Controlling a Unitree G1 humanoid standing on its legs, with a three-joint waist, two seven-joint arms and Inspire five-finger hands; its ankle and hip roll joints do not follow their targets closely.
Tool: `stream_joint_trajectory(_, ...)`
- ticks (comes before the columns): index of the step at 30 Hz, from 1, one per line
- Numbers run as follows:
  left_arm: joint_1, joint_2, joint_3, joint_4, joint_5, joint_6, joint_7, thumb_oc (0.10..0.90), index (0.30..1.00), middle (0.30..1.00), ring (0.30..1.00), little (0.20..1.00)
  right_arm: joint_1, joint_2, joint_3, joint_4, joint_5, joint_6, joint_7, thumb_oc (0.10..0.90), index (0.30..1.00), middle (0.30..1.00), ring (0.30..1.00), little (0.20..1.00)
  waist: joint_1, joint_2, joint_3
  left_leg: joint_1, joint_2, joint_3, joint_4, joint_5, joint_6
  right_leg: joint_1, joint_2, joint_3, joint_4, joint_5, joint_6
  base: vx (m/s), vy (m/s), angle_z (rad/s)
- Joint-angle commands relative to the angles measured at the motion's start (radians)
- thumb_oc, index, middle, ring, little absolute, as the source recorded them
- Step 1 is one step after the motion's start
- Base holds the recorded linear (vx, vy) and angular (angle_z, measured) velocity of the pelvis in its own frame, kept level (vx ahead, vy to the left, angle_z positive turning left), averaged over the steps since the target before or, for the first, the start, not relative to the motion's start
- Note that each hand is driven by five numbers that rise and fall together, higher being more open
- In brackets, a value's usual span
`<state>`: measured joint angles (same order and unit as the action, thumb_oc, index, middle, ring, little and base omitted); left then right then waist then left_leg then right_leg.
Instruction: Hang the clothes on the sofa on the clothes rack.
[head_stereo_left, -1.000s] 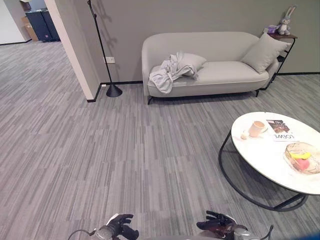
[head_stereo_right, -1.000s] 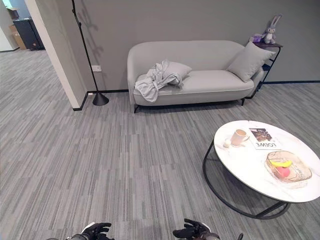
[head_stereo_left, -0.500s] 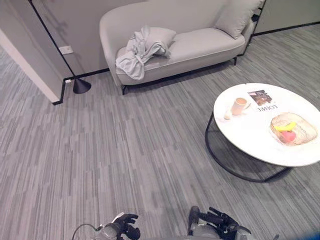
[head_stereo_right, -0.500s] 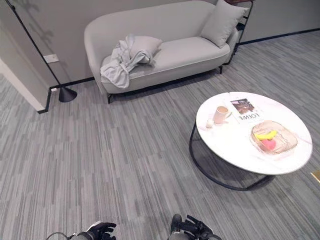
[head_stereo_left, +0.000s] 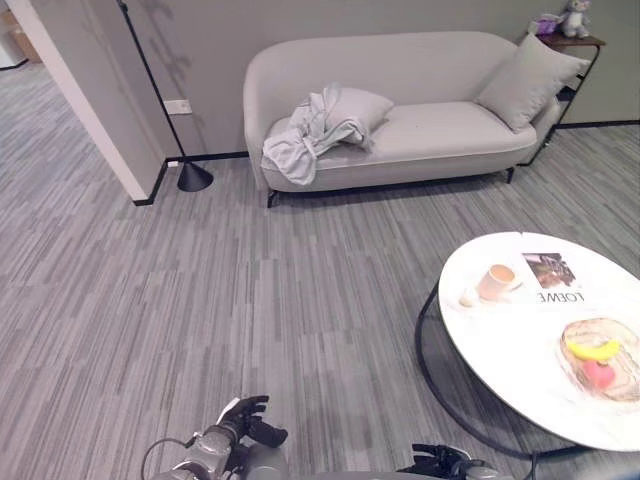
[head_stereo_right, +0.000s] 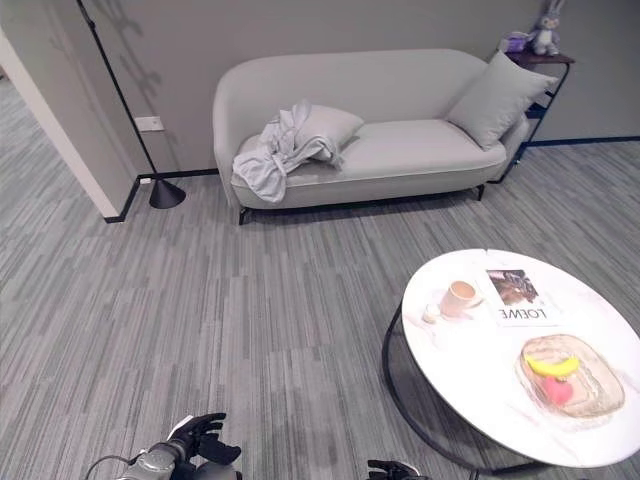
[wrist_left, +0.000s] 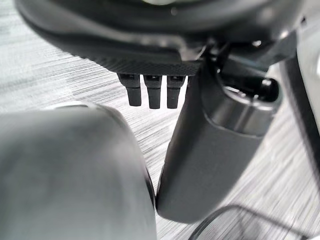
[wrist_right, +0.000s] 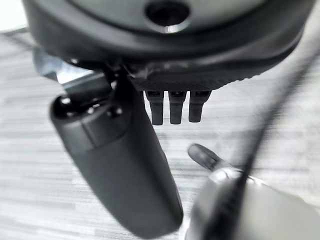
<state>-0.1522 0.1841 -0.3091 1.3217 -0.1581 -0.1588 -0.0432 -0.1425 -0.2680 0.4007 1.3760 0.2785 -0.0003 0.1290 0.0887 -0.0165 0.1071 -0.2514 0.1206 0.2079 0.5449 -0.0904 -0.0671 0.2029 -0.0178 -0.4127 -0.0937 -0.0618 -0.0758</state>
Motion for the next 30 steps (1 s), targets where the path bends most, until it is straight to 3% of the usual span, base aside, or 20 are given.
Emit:
stream_joint_trajectory(1,0.061,-0.017,-0.045,0.086,0.010,0.021,0.024,0.800,0.900,0.900,0.900,0.900,0.015,0.001,-0.012,0.023,-0.048,-0.015,0.013,0.800,0.900,0.900,0.900,0.900,0.011,0.027,0.015,0.119,-0.129,-0.024,-0.425,0.092,0.033,-0.058,-0.011,0.061,0.006,-0.058,0.081,0.32,0.000,0.39)
stream_joint_trajectory(3,0.073,-0.018,-0.026,0.099,-0.010,0.024,0.020,0.800,0.900,0.900,0.900,0.900,0.028,0.019,-0.013,0.031,-0.048,-0.018,0.015,0.800,0.900,0.900,0.900,0.900,0.016,0.032,0.016,0.108,-0.158,-0.088,-0.626,0.164,0.019,-0.009,0.014,0.057,0.006,-0.079,0.065,0.35,-0.020,0.47)
stream_joint_trajectory(6,0.090,-0.025,0.003,0.128,-0.041,0.028,0.010,0.800,0.900,0.900,0.900,0.900,0.055,0.056,-0.015,0.046,-0.043,-0.016,0.029,0.800,0.900,0.900,0.900,0.900,0.017,0.026,0.021,0.034,-0.175,-0.148,-0.632,0.146,0.003,0.049,0.035,0.064,0.008,-0.096,0.052,0.49,0.014,0.13)
stream_joint_trajectory(10,0.140,-0.020,0.053,0.171,-0.019,0.045,-0.008,0.800,0.900,0.900,0.900,0.900,0.110,0.091,-0.024,0.067,-0.066,-0.007,0.062,0.800,0.900,0.900,0.900,0.900,0.032,-0.004,-0.030,0.107,-0.187,-0.144,-0.632,0.205,0.041,0.116,0.019,0.090,0.083,-0.154,0.071,0.65,0.084,-0.23)
stream_joint_trajectory(11,0.144,-0.010,0.061,0.191,0.005,0.053,-0.008,0.800,0.900,0.900,0.900,0.900,0.134,0.099,-0.037,0.077,-0.073,-0.008,0.058,0.800,0.900,0.900,0.900,0.900,0.029,-0.036,-0.065,0.149,-0.212,-0.129,-0.632,0.190,0.066,0.113,-0.024,0.071,0.167,-0.103,0.107,0.69,0.153,-0.16)
stream_joint_trajectory(12,0.145,-0.009,0.060,0.191,0.005,0.053,-0.008,0.800,0.900,0.900,0.900,0.900,0.135,0.100,-0.037,0.077,-0.073,-0.008,0.057,0.800,0.900,0.900,0.900,0.900,0.033,-0.038,-0.066,0.151,-0.214,-0.125,-0.632,0.187,0.068,0.112,-0.029,0.075,0.172,-0.106,0.110,0.77,0.238,0.06)
stream_joint_trajectory(13,0.142,0.002,0.051,0.191,0.032,0.055,-0.009,0.800,0.900,0.900,0.900,0.900,0.144,0.101,-0.039,0.075,-0.074,-0.007,0.064,0.800,0.900,0.900,0.900,0.900,0.026,-0.054,-0.083,0.181,-0.237,-0.112,-0.632,0.161,0.085,0.078,-0.072,0.067,0.307,-0.023,0.153,0.52,0.253,0.04)
stream_joint_trajectory(17,0.102,0.044,-0.041,0.162,0.149,0.052,0.003,0.800,0.900,0.900,0.900,0.900,0.123,0.080,-0.041,0.029,-0.082,-0.010,0.048,0.800,0.900,0.900,0.900,0.900,-0.025,-0.057,-0.056,0.314,-0.306,-0.094,-0.632,0.052,0.164,-0.106,-0.263,0.062,0.825,0.218,0.230,0.51,0.319,-0.04)
stream_joint_trajectory(18,0.085,0.055,-0.051,0.154,0.151,0.052,0.004,0.800,0.900,0.900,0.900,0.900,0.114,0.080,-0.048,0.013,-0.072,-0.014,0.036,0.800,0.900,0.900,0.900,0.900,-0.040,-0.051,-0.052,0.340,-0.306,-0.087,-0.632,0.030,0.171,-0.126,-0.299,0.039,0.884,0.222,0.223,0.40,0.274,0.21)
stream_joint_trajectory(19,0.060,0.066,-0.055,0.140,0.134,0.053,0.012,0.800,0.900,0.900,0.900,0.900,0.106,0.084,-0.049,-0.011,-0.063,-0.016,0.027,0.800,0.900,0.900,0.900,0.900,-0.050,-0.043,-0.037,0.360,-0.302,-0.079,-0.632,0.007,0.178,-0.203,-0.336,0.047,0.966,0.165,0.204,0.37,0.136,0.15)
stream_joint_trajectory(20,0.031,0.062,-0.058,0.115,0.100,0.043,0.019,0.800,0.900,0.900,0.900,0.900,0.099,0.090,-0.036,-0.030,-0.058,-0.024,0.022,0.800,0.900,0.900,0.900,0.900,-0.062,-0.022,-0.021,0.379,-0.286,-0.097,-0.632,0.009,0.171,-0.252,-0.304,0.037,0.910,0.070,0.178,0.20,0.060,0.05)
stream_joint_trajectory(21,0.031,0.062,-0.057,0.115,0.100,0.043,0.019,0.800,0.900,0.900,0.900,0.900,0.099,0.089,-0.036,-0.030,-0.058,-0.024,0.022,0.800,0.900,0.900,0.900,0.900,-0.062,-0.020,-0.021,0.379,-0.283,-0.097,-0.632,0.008,0.170,-0.249,-0.301,0.034,0.907,0.070,0.176,0.22,-0.058,0.14)
stream_joint_trajectory(22,0.019,0.056,-0.060,0.093,0.065,0.031,0.034,0.800,0.900,0.900,0.900,0.900,0.098,0.093,-0.034,-0.044,-0.042,-0.030,0.024,0.800,0.900,0.900,0.900,0.900,-0.065,-0.008,-0.017,0.391,-0.267,-0.107,-0.632,0.006,0.162,-0.272,-0.255,0.041,0.836,0.025,0.158,0.24,-0.091,0.35)
stream_joint_trajectory(25,-0.016,0.043,-0.065,0.019,-0.001,0.004,0.050,0.800,0.900,0.900,0.900,0.900,0.083,0.090,-0.041,-0.058,0.011,-0.027,0.022,0.800,0.900,0.900,0.900,0.900,-0.062,0.032,-0.005,0.398,-0.221,-0.114,-0.632,-0.003,0.137,-0.269,-0.159,0.051,0.474,-0.018,0.152,0.25,-0.161,0.32)
stream_joint_trajectory(28,-0.024,0.017,-0.103,0.020,0.039,-0.001,0.050,0.800,0.900,0.900,0.900,0.900,0.074,0.094,-0.047,-0.041,0.027,-0.016,0.033,0.800,0.900,0.900,0.900,0.900,-0.050,0.037,-0.006,0.413,-0.210,-0.106,-0.632,-0.025,0.124,-0.266,-0.090,0.126,0.074,0.102,0.181,0.32,-0.189,0.03)
stream_joint_trajectory(29,-0.006,-0.001,-0.098,0.052,0.048,0.000,0.038,0.800,0.900,0.900,0.900,0.900,0.079,0.095,-0.086,-0.014,0.070,-0.005,0.044,0.800,0.900,0.900,0.900,0.900,-0.049,0.036,-0.004,0.438,-0.210,-0.098,-0.632,-0.044,0.118,-0.320,-0.087,0.196,0.006,0.139,0.211,0.34,-0.148,-0.07)
stream_joint_trajectory(30,-0.006,-0.001,-0.098,0.052,0.048,0.000,0.038,0.800,0.900,0.900,0.900,0.900,0.079,0.095,-0.087,-0.014,0.070,-0.005,0.044,0.800,0.900,0.900,0.900,0.900,-0.049,0.036,-0.004,0.438,-0.210,-0.098,-0.632,-0.044,0.118,-0.320,-0.087,0.197,0.006,0.140,0.211,0.38,-0.156,-0.19)
